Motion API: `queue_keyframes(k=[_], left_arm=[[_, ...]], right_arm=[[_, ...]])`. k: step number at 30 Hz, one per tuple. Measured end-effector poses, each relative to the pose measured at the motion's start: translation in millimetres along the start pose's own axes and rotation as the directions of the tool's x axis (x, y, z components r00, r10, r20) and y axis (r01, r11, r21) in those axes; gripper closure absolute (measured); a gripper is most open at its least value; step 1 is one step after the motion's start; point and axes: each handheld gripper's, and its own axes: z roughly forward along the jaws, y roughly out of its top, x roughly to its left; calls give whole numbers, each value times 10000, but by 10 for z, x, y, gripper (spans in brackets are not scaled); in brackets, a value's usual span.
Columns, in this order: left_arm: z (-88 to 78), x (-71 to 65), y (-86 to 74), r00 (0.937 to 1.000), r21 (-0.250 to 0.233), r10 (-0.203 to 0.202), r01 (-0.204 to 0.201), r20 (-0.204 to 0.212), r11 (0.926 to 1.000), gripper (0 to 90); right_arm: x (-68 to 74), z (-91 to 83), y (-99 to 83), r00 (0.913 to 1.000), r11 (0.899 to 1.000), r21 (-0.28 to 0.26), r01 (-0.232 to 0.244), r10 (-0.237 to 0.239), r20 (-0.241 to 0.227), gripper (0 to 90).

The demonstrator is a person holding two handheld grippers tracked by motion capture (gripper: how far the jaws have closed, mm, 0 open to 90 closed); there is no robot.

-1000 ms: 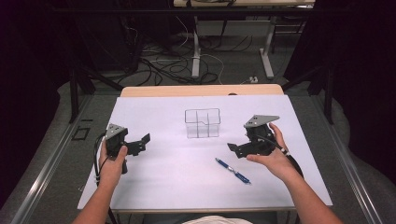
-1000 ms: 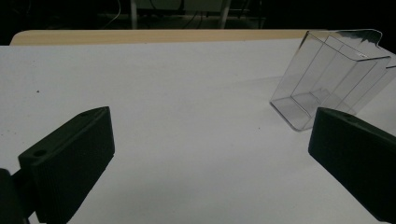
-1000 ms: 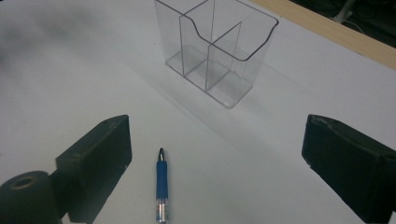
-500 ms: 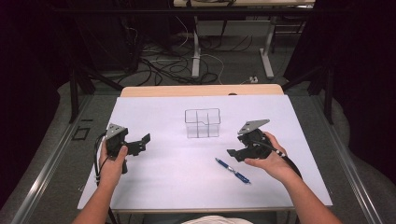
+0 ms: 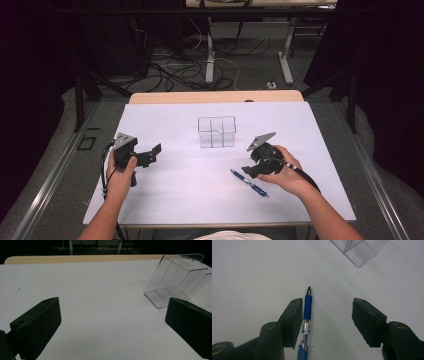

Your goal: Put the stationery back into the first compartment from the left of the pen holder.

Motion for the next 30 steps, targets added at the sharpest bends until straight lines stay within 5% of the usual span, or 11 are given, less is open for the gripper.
queue_keyframes(k=[6, 15, 30], left_arm=[[1, 3, -2, 10000, 14, 9, -9, -3, 10000, 4], [0, -3, -2, 10000, 53, 17, -17, 2, 10000, 4], [2, 1, -2, 10000, 26, 16, -16, 4, 10000, 4]], right_arm=[[6, 98, -7, 9991, 9976, 689, 48, -19, -423, 492], [-5, 212, 21, 9950, 9871, 1371, -826, 895, -452, 563], [91, 396, 77, 9961, 9822, 1751, -682, 769, -434, 615]])
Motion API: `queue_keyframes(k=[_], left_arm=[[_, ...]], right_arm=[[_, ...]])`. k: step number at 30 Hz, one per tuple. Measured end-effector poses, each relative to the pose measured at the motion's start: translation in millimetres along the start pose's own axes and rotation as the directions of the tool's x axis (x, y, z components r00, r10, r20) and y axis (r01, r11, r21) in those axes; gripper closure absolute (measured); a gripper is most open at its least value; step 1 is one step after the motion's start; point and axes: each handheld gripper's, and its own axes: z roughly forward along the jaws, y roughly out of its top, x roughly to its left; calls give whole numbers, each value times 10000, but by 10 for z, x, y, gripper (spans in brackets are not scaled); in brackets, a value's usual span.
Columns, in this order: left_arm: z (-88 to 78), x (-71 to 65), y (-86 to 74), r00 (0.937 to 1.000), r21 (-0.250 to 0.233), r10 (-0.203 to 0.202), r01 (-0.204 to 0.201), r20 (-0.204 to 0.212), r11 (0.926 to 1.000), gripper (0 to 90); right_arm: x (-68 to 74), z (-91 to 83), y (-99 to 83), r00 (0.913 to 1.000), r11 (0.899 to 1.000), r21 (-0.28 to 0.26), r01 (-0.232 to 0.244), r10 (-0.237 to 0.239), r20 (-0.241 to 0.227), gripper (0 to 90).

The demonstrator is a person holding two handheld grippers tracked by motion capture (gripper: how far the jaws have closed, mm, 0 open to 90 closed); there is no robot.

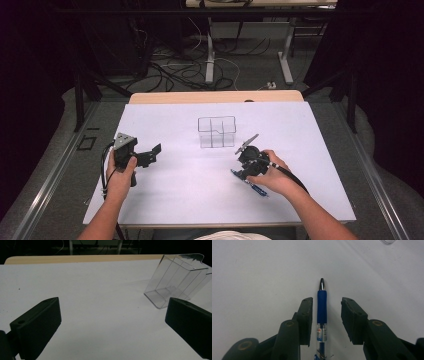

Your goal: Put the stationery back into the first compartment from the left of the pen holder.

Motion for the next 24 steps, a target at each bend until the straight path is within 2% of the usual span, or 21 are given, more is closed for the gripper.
queue_keyframes(k=[1, 2, 3, 9, 12, 13, 14, 15, 18, 21, 22, 24], left_arm=[[1, 0, 0, 10000, 6, -1, 1, 5, 10000, 4], [1, -1, -1, 10000, 13, -4, 4, 7, 10000, 4], [0, -4, -1, 10000, 37, -32, 32, 14, 10000, 4], [0, -2, 0, 10000, 8, 9, -9, 13, 10000, 4], [0, -1, 0, 10000, 2, 3, -3, 13, 10000, 4], [0, -1, 0, 10000, 8, 4, -4, 14, 10000, 4], [1, -1, 0, 10000, 10, 4, -4, 15, 10000, 4], [1, -3, 0, 10000, 23, -15, 15, 20, 10000, 4], [3, -1, 0, 10000, 23, 8, -8, 17, 10000, 4], [2, 1, 0, 10000, 20, 10, -10, 16, 10000, 4], [1, 2, 0, 10000, 17, 22, -22, 8, 10000, 4], [1, 3, 1, 10000, 3, 13, -13, 7, 10000, 4]], right_arm=[[9, 15, 3, 10000, 10000, -16, -7, 7, 2, 621], [30, 13, 4, 9997, 9996, 150, -232, 232, 11, 626], [23, 30, 9, 10000, 10000, 30, -32, 32, 0, 628], [27, 68, 12, 10000, 9999, 98, 28, -28, -16, 656], [33, 86, 8, 9997, 9996, 188, -227, 229, -112, 675], [30, 99, 8, 9997, 9997, 171, -178, 181, -186, 681], [45, 99, 3, 9991, 9988, 274, -405, 409, -139, 682], [31, 109, 5, 9997, 9995, 263, -191, 195, -162, 682], [31, 134, 2, 9997, 9991, 381, -169, 176, -186, 692], [54, 155, 4, 9990, 9976, 568, -402, 412, -170, 706], [52, 159, 6, 9990, 9979, 539, -352, 366, -254, 706], [59, 159, 7, 9991, 9972, 632, -405, 411, -76, 707]])
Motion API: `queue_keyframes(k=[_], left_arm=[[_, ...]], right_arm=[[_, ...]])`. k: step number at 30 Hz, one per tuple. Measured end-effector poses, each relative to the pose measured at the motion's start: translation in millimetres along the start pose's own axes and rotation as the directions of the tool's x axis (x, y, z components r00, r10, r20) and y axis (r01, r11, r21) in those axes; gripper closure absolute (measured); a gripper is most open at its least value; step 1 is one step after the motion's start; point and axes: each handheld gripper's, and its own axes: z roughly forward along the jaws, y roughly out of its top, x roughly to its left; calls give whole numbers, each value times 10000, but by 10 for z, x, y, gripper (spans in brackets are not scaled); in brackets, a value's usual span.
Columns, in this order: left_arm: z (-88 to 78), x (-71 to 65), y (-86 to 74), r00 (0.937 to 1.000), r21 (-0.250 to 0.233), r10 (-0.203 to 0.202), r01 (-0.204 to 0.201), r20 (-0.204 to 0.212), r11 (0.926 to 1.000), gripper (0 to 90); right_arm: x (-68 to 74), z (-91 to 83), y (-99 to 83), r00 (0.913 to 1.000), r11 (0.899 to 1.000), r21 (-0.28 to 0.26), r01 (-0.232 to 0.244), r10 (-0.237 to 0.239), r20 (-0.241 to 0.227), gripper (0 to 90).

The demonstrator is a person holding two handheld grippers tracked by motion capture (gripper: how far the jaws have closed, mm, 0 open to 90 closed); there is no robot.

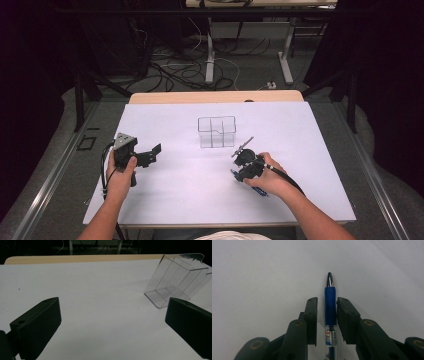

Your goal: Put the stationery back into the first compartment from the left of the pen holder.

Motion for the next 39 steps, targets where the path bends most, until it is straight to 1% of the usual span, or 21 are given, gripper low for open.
queue_keyframes(k=[1, 2, 3, 4, 5, 9, 10, 12, 13, 20, 24, 27, 28, 29, 30, 31, 32, 35, 36, 38, 39], left_arm=[[1, 0, 0, 10000, -2, -8, 8, 1, 10000, 4], [-2, 4, 0, 10000, 53, 55, -55, 1, 10000, 4], [-2, 4, 0, 10000, 56, 57, -57, 0, 10000, 4], [1, 0, 0, 10000, 22, 7, -7, 2, 10000, 4], [1, -2, 0, 10000, 8, 1, -1, 7, 10000, 4], [2, -1, 0, 10000, 3, -5, 5, 4, 10000, 4], [1, -1, 0, 10000, 0, -5, 5, 0, 10000, 4], [1, 0, 0, 10000, -7, -15, 15, 5, 10000, 4], [2, 0, 0, 10000, -6, -16, 16, 3, 10000, 4], [3, -1, -1, 10000, 9, -17, 17, 7, 10000, 4], [3, 0, -2, 10000, 15, -25, 25, 5, 10000, 4], [5, -1, -4, 10000, 32, -48, 48, 19, 10000, 4], [4, -2, -4, 10000, 47, -63, 63, 13, 10000, 4], [5, -2, -4, 10000, 45, -59, 59, 13, 10000, 4], [6, -1, -4, 10000, 30, -53, 53, 20, 10000, 4], [4, -3, -4, 10000, 35, -68, 68, 9, 10000, 4], [4, 1, -3, 10000, 12, -28, 28, 6, 10000, 4], [3, -2, -4, 10000, 33, -62, 62, 8, 10000, 4], [3, -2, -4, 10000, 41, -58, 58, 12, 10000, 4], [3, -2, -3, 10000, 40, -53, 53, 13, 10000, 4], [3, -2, -3, 10000, 35, -51, 51, 14, 10000, 4]], right_arm=[[1, -1, -1, 10000, 10000, 23, -25, 25, 41, 708], [-2, 7, -3, 9999, 10000, -25, -43, 42, -104, 708], [-7, 5, -3, 10000, 10000, 8, 21, -21, -41, 708], [-9, 14, -3, 9999, 10000, 8, 21, -21, -150, 708], [-17, 16, -6, 9999, 9999, 67, 104, -103, -78, 709], [-15, 29, -12, 10000, 9997, 244, 27, -26, -26, 735], [-12, 29, -9, 9999, 9993, 379, -61, 56, 134, 740], [-21, 24, -7, 9999, 9989, 468, 0, -5, 108, 753], [-22, 34, -11, 9999, 9993, 373, -19, 13, 144, 760], [-27, 37, -14, 10000, 9993, 375, -28, 26, 57, 792], [-15, 38, -13, 9996, 9990, 431, -91, 80, 260, 795], [-10, 38, -11, 9997, 9990, 441, -29, 18, 254, 796], [-7, 34, -10, 9999, 9991, 423, -18, 12, 139, 796], [-18, 39, -7, 9998, 9991, 391, 162, -166, 108, 796], [-14, 38, -7, 9996, 9990, 421, 147, -156, 222, 796], [-11, 39, -6, 9996, 9991, 402, 163, -171, 203, 797], [7, 30, -5, 9999, 9991, 422, -26, 21, 134, 797], [11, 22, 4, 9998, 9993, 356, 86, -92, 151, 798], [3, 19, 6, 9993, 9990, 369, 234, -245, 293, 798], [9, 9, 9, 9989, 9989, 417, 216, -233, 407, 798], [1, 5, 10, 9994, 9987, 435, 248, -258, 235, 799]])
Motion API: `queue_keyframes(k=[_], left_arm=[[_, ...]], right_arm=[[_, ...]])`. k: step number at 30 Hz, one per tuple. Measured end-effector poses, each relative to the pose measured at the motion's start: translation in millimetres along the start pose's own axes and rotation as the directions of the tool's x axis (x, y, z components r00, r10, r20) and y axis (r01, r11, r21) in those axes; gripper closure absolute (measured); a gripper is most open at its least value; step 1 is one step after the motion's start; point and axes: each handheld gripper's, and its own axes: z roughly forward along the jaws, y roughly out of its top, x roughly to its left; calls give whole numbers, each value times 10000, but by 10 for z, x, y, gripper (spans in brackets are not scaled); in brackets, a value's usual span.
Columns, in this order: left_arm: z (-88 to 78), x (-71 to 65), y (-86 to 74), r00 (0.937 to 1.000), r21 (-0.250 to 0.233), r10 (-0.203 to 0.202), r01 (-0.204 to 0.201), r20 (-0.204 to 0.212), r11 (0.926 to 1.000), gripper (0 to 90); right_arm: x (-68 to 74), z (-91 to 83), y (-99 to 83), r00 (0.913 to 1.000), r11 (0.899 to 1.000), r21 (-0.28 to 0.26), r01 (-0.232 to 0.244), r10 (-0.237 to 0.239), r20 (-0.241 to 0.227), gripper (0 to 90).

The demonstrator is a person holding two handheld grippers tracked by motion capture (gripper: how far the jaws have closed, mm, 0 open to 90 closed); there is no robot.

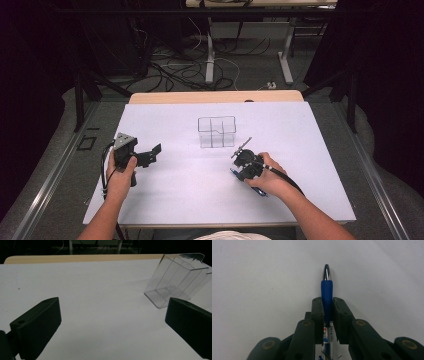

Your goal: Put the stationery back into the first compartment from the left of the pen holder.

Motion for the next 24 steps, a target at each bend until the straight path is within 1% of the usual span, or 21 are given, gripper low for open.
queue_keyframes(k=[1, 2, 3, 5, 6, 7, 9, 10, 11, 13, 14, 15, 16, 18, 20, 24], left_arm=[[1, 3, 1, 10000, -21, 27, -27, -10, 10000, 4], [1, 2, 0, 10000, -15, 18, -18, -18, 10000, 4], [0, 3, 1, 10000, -23, 13, -13, -18, 10000, 4], [0, 5, 0, 10000, -22, 23, -23, -20, 10000, 4], [0, 6, 0, 10000, -20, 35, -35, -22, 10000, 4], [0, 5, 0, 10000, -18, 30, -31, -25, 10000, 4], [1, 4, 0, 10000, -26, 44, -44, -39, 10000, 4], [0, 4, 0, 10000, -31, 43, -43, -44, 10000, 4], [-1, 5, 0, 10000, -33, 49, -49, -46, 10000, 4], [-2, 6, 0, 10000, -51, 59, -60, -52, 10000, 4], [-3, 7, 1, 10000, -32, 69, -69, -57, 10000, 4], [-2, 7, 0, 9999, -44, 77, -77, -68, 10000, 4], [-2, 8, 0, 9999, -34, 81, -81, -73, 10000, 4], [-2, 8, 0, 9999, -17, 111, -111, -111, 9999, 4], [-4, 9, -2, 9999, 15, 84, -84, -112, 10000, 4], [-6, 13, -4, 9998, 6, 97, -97, -165, 10000, 4]], right_arm=[[0, -8, 2, 10000, 10000, 36, -49, 50, -85, 799], [-4, -18, 3, 10000, 10000, 60, -22, 23, -74, 799], [-5, -4, -4, 10000, 9999, -150, -85, 85, 15, 799], [-9, -18, -3, 9999, 9997, -190, -134, 132, -67, 799], [-10, -22, -2, 9999, 9997, -198, -148, 148, -19, 799], [-1, -30, -3, 9996, 9994, -229, -277, 276, -40, 799], [-11, -34, -3, 9998, 9993, -309, -202, 200, -57, 799], [-9, -37, -3, 9996, 9991, -322, -258, 255, -95, 799], [-9, -42, -4, 9997, 9992, -311, -261, 262, 15, 799], [-18, -54, -3, 9998, 9992, -340, -188, 185, -74, 799], [-15, -52, -4, 9996, 9987, -428, -283, 283, -5, 799], [-20, -58, -4, 9997, 9986, -467, -258, 257, -41, 799], [-6, -67, -6, 9986, 9978, -401, -523, 523, -30, 799], [-25, -72, -3, 9993, 9977, -574, -357, 353, -73, 799], [-35, -81, -5, 9994, 9968, -725, -347, 348, 0, 799], [-51, -115, -3, 9994, 9933, -1107, -341, 338, -43, 799]])
